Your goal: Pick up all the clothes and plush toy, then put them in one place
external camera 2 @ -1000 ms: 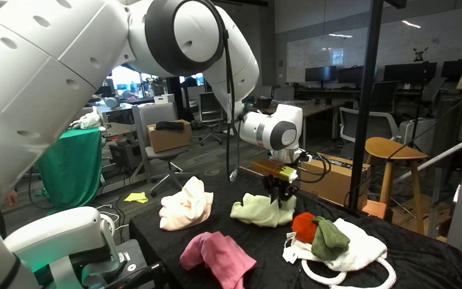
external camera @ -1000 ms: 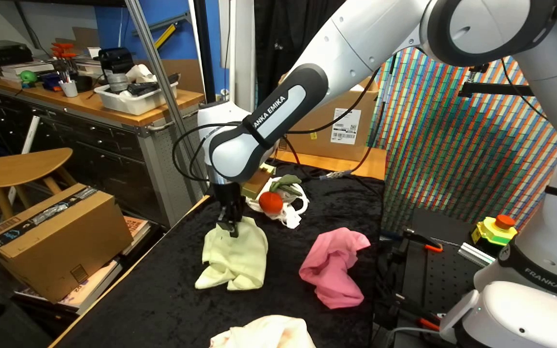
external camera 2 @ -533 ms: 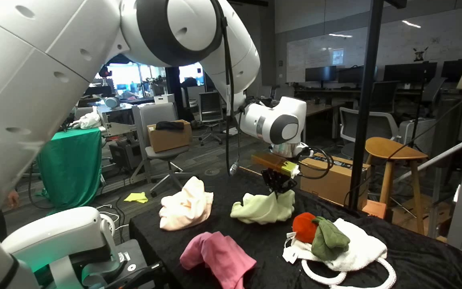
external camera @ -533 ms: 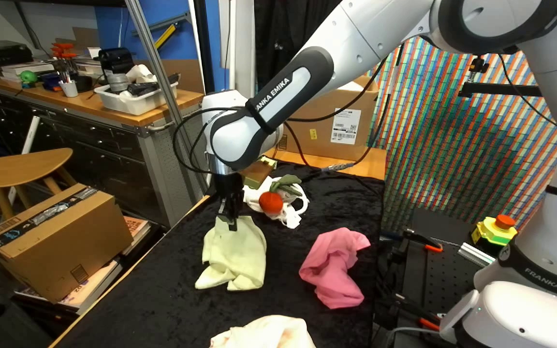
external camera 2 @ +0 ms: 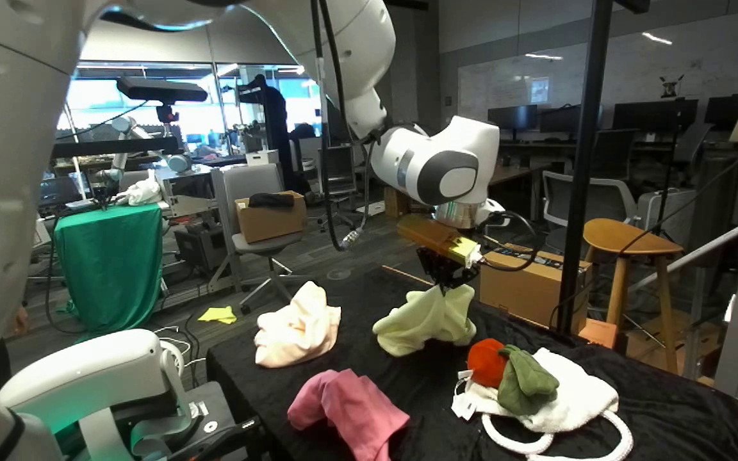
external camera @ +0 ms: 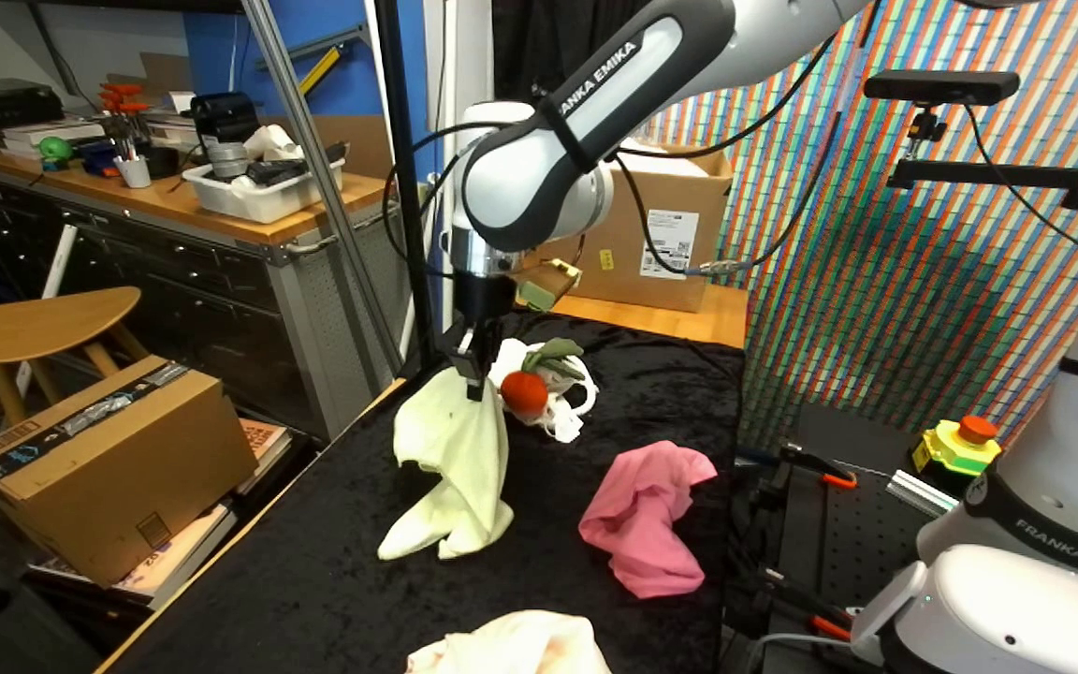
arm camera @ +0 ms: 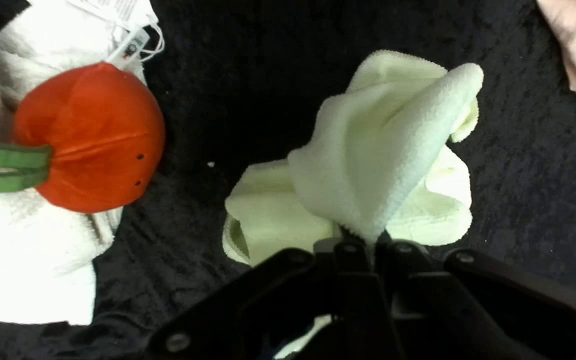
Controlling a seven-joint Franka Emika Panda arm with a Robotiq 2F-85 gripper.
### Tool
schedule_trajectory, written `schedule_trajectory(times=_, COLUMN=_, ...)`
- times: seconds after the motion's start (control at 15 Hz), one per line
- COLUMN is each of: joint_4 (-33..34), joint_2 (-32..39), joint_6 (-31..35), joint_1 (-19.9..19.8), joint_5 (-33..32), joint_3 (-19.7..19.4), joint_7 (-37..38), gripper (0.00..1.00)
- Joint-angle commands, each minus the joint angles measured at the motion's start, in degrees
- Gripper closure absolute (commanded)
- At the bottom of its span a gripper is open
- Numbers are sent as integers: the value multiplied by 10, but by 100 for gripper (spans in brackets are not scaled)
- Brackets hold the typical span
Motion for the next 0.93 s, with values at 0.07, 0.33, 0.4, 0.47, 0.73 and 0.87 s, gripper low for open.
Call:
schedule_trajectory(times=0.07, joint_4=-127, joint_2=-134, joint_6=44, joint_1=-43, joint_5=103, joint_3=12, joint_7=-71, gripper=93)
schedule_trajectory(times=0.33, joint_4=-182, joint_2=-218, joint_6=57, joint_1=-44, joint_5=178, joint_3=-12, joint_7=-104, gripper=92)
schedule_trajectory(times=0.4, joint_4=-194, joint_2=-237, joint_6=72, joint_1=-39, joint_5=188, joint_3=-21, joint_7=-102, gripper=92)
schedule_trajectory(times=0.47, joint_4=-201, joint_2=-253, joint_6=81, joint_1=-35, joint_5=194, joint_3=-29, joint_7=-96, gripper=92)
schedule_trajectory(times=0.73, joint_4=-227, joint_2=-284, joint_6=162, joint_1=-15, joint_5=173, joint_3=-57, joint_7=-45, gripper=92)
schedule_trajectory(times=0.87, joint_4=-235, joint_2=-286, joint_6=199, joint_1=-9, joint_5=155, joint_3=-68, joint_7=-13, gripper=93)
